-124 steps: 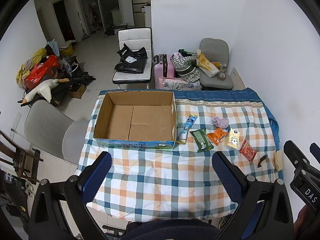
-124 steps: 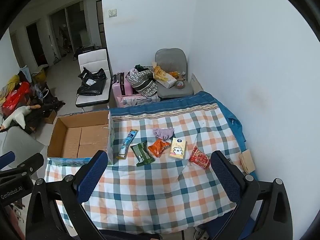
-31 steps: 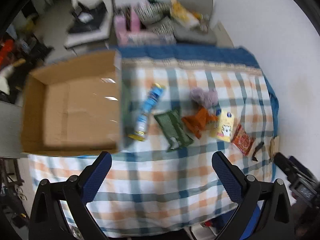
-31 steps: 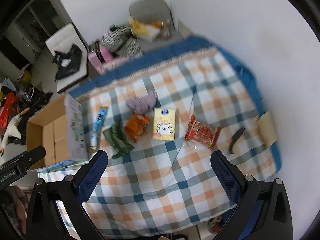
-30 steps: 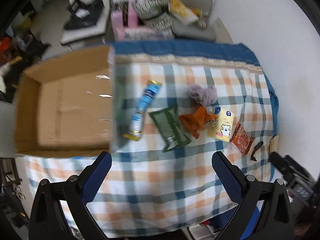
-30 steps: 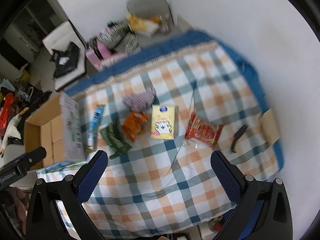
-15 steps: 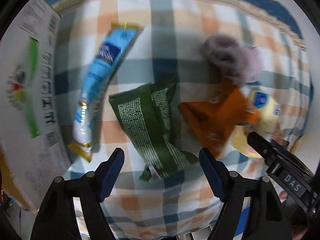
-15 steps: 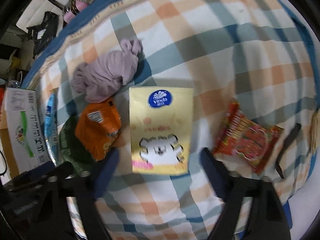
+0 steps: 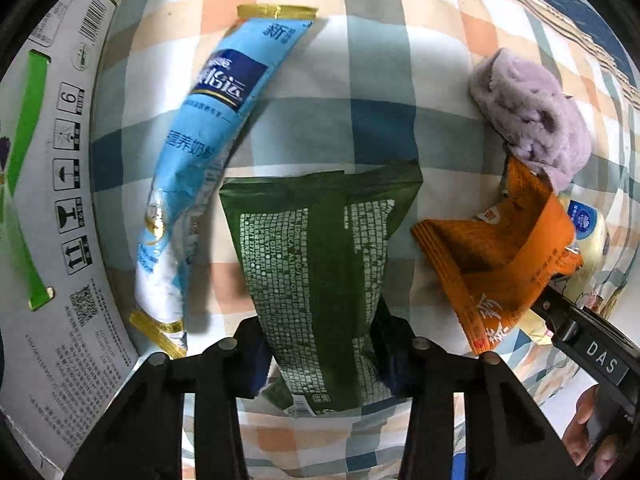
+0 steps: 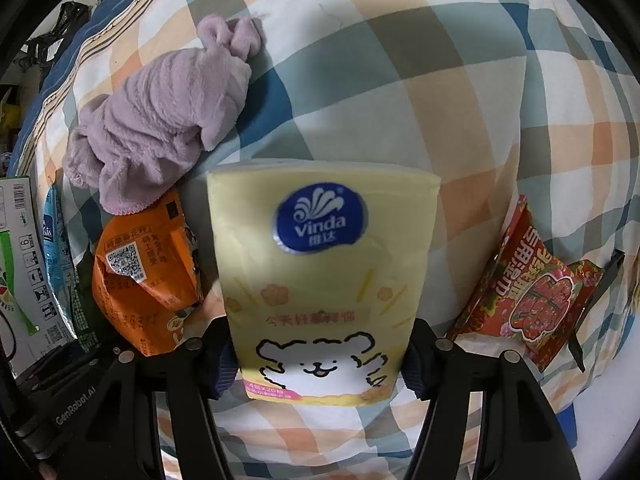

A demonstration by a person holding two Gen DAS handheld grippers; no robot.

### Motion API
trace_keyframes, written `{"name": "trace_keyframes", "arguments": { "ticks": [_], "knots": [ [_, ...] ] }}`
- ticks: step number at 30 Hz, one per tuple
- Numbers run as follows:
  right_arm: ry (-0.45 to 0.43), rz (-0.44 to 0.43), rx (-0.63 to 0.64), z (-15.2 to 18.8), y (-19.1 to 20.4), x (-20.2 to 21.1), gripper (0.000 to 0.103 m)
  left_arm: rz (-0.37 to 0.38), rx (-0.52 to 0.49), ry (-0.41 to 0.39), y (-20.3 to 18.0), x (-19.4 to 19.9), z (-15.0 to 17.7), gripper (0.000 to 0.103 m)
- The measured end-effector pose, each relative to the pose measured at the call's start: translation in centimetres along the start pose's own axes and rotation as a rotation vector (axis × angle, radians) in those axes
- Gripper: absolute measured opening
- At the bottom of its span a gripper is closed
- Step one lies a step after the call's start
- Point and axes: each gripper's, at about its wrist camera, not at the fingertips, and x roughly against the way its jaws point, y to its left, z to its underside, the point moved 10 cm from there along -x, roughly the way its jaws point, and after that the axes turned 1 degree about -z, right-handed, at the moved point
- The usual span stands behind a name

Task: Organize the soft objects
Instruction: 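Carry green bag with left gripper into the box while right gripper drops the tissue pack beside it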

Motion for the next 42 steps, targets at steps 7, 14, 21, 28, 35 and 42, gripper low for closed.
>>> {"name": "trace_keyframes", "arguments": {
  "ticks": [7, 14, 21, 28, 35, 42],
  "knots": [
    [-0.022, 0.009, 0.006, 1.7, -0.5, 1.7, 0.066, 0.007, -0.039, -0.047, -0.3, 3.5, 2.3, 0.033],
    [-0.083, -0.027, 0.073, 5.5, 1.6, 5.0, 0.066, 0.062, -0.098, -0.132, -1.1, 9.8, 6.8, 0.032],
    [-0.160, -0.086, 0.176, 10.5, 6.9, 9.8, 0.066, 0.083, -0.150, -0.304, 2.6, 15.4, 9.2, 0.032],
    [-0.246, -0.163, 0.307, 15.4, 13.9, 16.3, 0.066, 0.103, -0.134, -0.404, 8.4, 19.2, 10.1, 0.032],
    [-0.284, -0.208, 0.445, 17.8, 25.2, 19.6, 0.066, 0.109, -0.071, -0.472, 16.2, 23.8, 7.3, 0.032],
    [-0.250, -0.155, 0.479, 16.4, 34.7, 17.5, 0.066, 0.072, 0.002, -0.438, 24.5, 23.0, 2.3, 0.032]
  ]
}}
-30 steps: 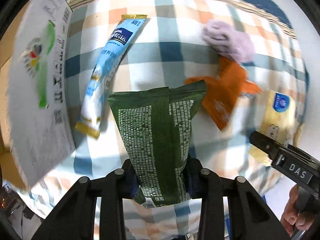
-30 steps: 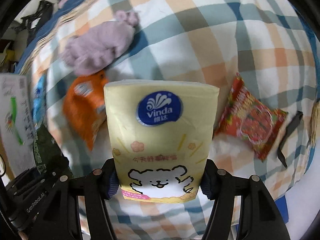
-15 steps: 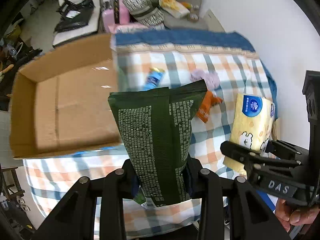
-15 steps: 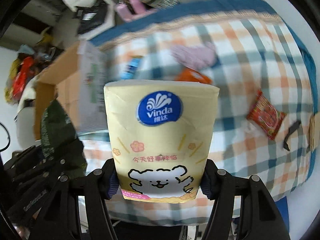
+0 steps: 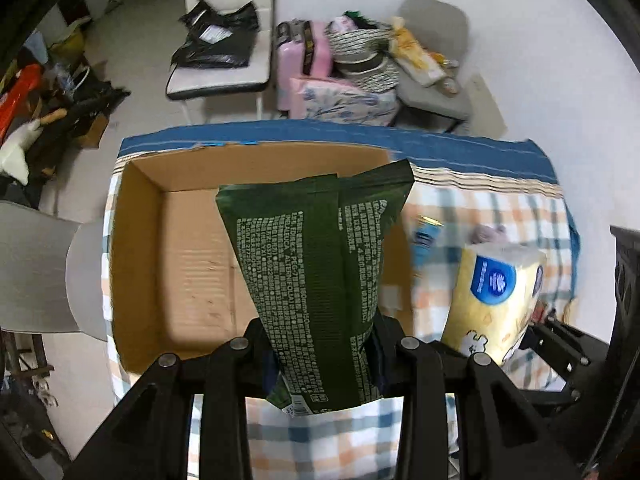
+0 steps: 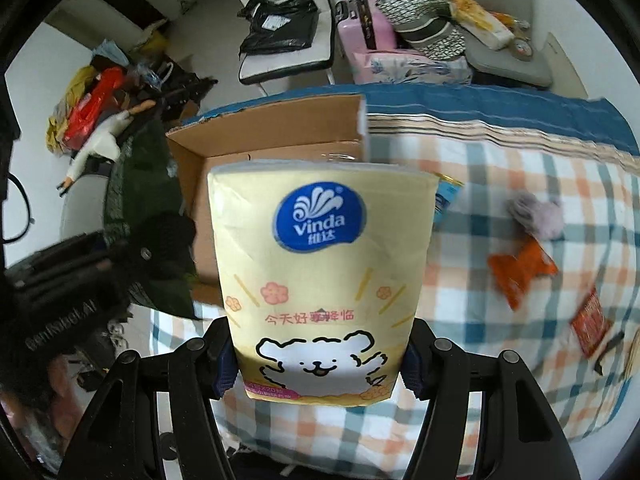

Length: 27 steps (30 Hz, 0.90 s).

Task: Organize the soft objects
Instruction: 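Carry green bag with left gripper into the box while right gripper drops the tissue pack beside it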

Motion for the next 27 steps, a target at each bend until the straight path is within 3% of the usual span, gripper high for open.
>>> {"name": "trace_keyframes", "arguments": {
  "ticks": [7, 15, 22, 24, 27],
  "knots": [
    [0.056, 0.088, -0.008, -5.0, 2.2, -7.3, 0.066, 0.024, 0.036, 0.116, 4.5, -6.2, -3.5, 0.032],
    [0.119, 0.141, -0.022, -8.6, 1.8, -12.8, 0.066, 0.026, -0.002, 0.211, 4.7, -11.8, -5.2, 0.032],
    [0.137, 0.151, -0.037, -10.6, 0.6, -15.3, 0.066, 0.022, -0.002, 0.260, 5.0, -14.3, -6.2, 0.034],
    [0.149, 0.153, -0.041, -10.9, 0.3, -15.8, 0.067, 0.020, 0.011, 0.261, 5.2, -14.7, -6.5, 0.037],
    [0.146, 0.163, -0.042, -11.3, 0.3, -16.2, 0.072, 0.028, 0.037, 0.257, 5.5, -15.0, -6.7, 0.054]
  ]
}}
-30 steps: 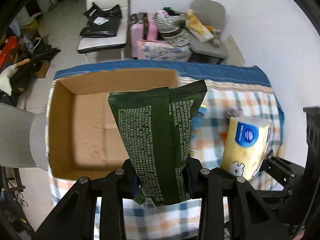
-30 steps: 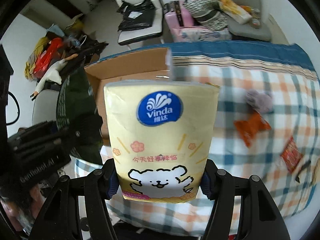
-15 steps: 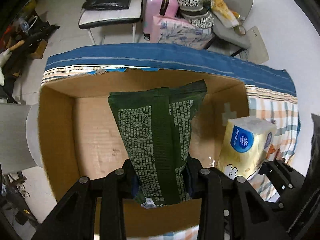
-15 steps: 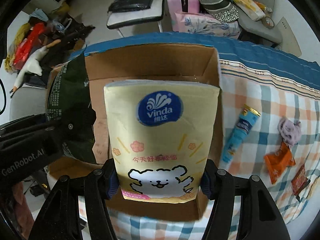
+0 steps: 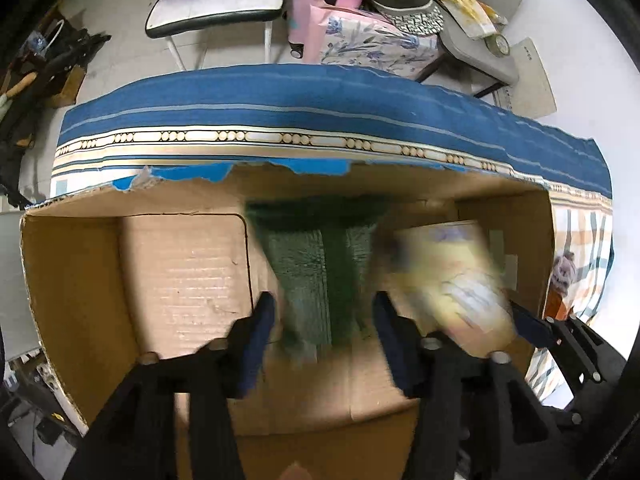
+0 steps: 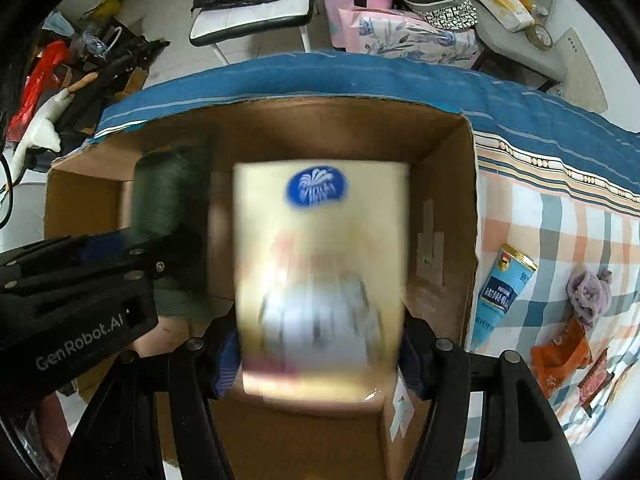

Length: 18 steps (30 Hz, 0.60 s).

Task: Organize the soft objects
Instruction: 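Carry green bag with left gripper into the box while right gripper drops the tissue pack beside it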

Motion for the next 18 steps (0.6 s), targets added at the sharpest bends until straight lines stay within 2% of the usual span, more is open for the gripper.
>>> {"name": "trace_keyframes", "arguments": {
  "ticks": [2, 4, 7, 8, 12, 14, 18],
  "knots": [
    [-0.006, -0.003, 0.002, -0.2, 0.0, 0.1, 0.077, 0.003, 0.014, -0.010, 0.2, 0.2, 0.0, 0.065],
    [-0.019, -0.004, 0.010, -0.1, 0.1, 0.5, 0.083, 0.000, 0.013, -0.025, 0.3, 0.7, 0.2, 0.066],
    [-0.035, 0.018, 0.024, 0.3, 0.0, 1.2, 0.098, -0.039, 0.009, -0.046, 0.9, 1.3, 0.6, 0.090],
    [-0.043, 0.029, 0.029, 0.5, -0.1, 1.5, 0.102, -0.048, 0.008, -0.056, 1.1, 1.6, 0.8, 0.091],
    [-0.088, 0.062, 0.043, 1.5, -0.3, 2.8, 0.103, -0.075, 0.007, -0.108, 1.5, 3.2, 2.1, 0.094],
    [-0.126, 0.058, 0.043, 2.2, -0.5, 3.7, 0.103, -0.092, 0.005, -0.152, 1.7, 4.3, 2.8, 0.101],
    [-0.114, 0.046, 0.059, 4.4, -0.1, 4.6, 0.103, -0.127, -0.015, -0.225, 1.6, 6.5, 4.4, 0.102]
  ]
}}
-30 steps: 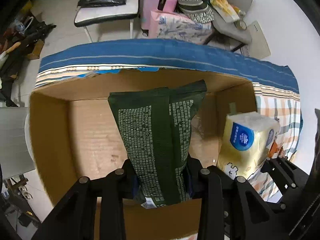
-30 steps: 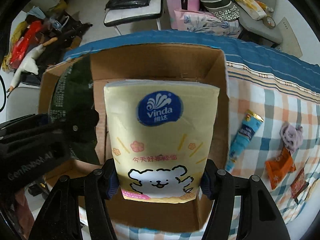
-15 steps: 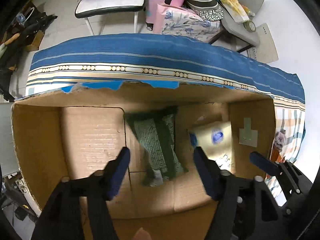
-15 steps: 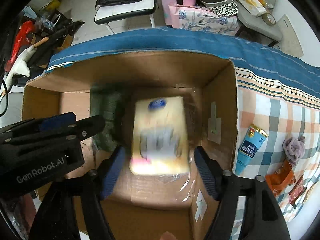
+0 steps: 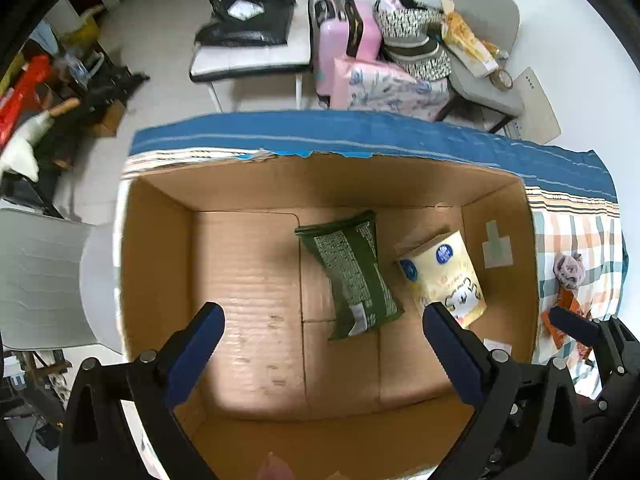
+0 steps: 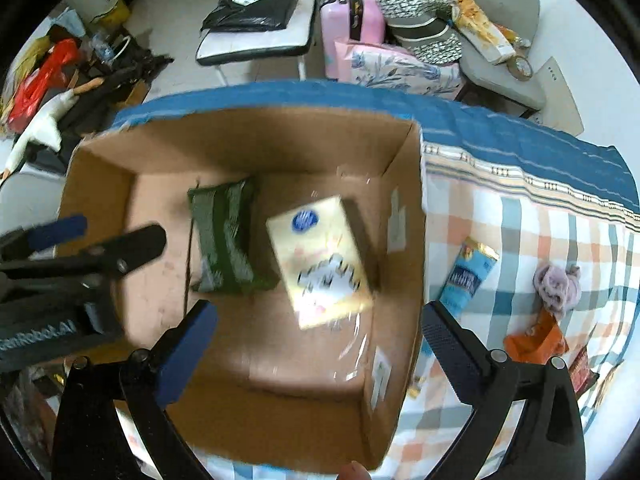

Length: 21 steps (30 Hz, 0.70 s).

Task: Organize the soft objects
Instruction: 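Carry green bag with left gripper into the box while right gripper drops the tissue pack beside it, then grasp the orange snack bag with left gripper while right gripper grasps the red snack packet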

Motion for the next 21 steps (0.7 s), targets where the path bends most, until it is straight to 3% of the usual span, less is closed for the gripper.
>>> {"name": "trace_keyframes", "arguments": {
  "ticks": [12, 16, 21],
  "knots": [
    [-0.102, -0.065, -0.004, 6.2, 0.0, 6.9, 0.103, -0.009, 0.004, -0.103, -1.9, 6.9, 5.8, 0.102],
    [-0.139, -0.115, -0.046, 8.2, -2.3, 9.6, 0.103, -0.004, -0.018, -0.142, -4.8, 9.4, 7.0, 0.102],
    [-0.175, -0.135, -0.133, 10.8, -8.8, 12.0, 0.103, 0.013, -0.078, -0.181, -11.4, 11.4, 7.6, 0.102]
  ]
}}
